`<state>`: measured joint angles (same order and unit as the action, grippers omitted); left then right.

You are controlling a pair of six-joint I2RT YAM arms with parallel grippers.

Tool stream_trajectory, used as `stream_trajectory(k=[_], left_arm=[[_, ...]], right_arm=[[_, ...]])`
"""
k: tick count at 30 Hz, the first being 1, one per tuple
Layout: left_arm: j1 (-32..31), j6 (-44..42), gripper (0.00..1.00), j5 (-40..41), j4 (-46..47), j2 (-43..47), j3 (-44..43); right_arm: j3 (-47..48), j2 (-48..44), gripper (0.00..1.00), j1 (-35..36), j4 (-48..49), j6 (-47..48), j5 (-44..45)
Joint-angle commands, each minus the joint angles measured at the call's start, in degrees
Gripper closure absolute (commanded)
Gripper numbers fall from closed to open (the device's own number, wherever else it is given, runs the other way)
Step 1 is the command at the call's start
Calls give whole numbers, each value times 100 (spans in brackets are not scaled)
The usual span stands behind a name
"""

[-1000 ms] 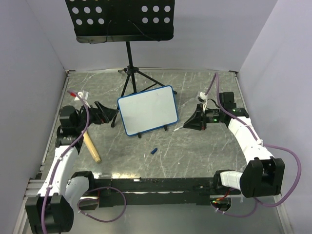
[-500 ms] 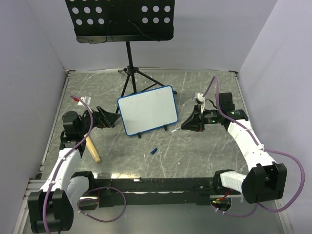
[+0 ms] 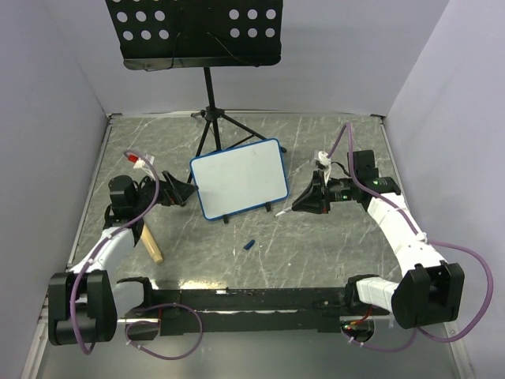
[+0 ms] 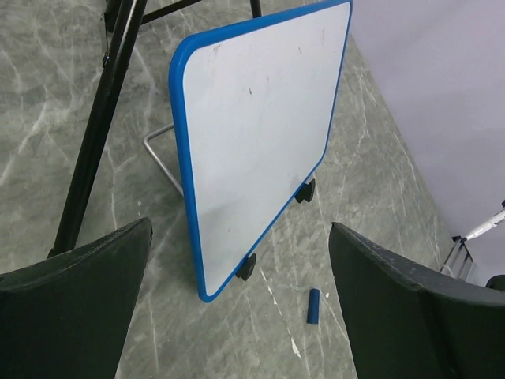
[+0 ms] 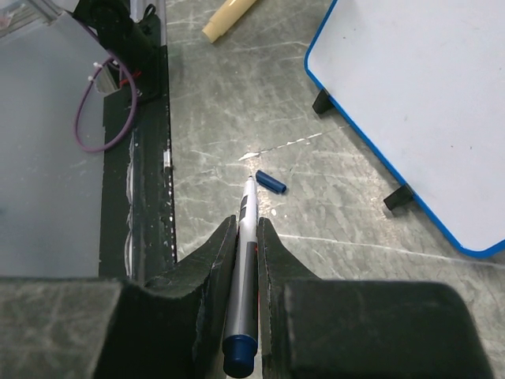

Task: Write a sentence on the whiteboard
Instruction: Pick up the whiteboard from the whiteboard stand.

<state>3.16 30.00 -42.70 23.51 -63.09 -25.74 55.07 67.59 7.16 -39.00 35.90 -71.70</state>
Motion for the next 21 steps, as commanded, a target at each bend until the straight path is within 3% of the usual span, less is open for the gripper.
stream_trajectory(k=[1,5,12,21], left_arm=[[-61,118,2,42,277,279,-56],[-70,884,2,147,1199,552,429],[-70,595,2,332,506,877,183],[-70,717,1,271,760,614,271]], right_arm=[[171,35,100,40,-178,356,-257],[153,35,100,31,-204,435,-186],[198,-140,100,31,-319,524,-327],[285,131,100,40,-415,717,-230]])
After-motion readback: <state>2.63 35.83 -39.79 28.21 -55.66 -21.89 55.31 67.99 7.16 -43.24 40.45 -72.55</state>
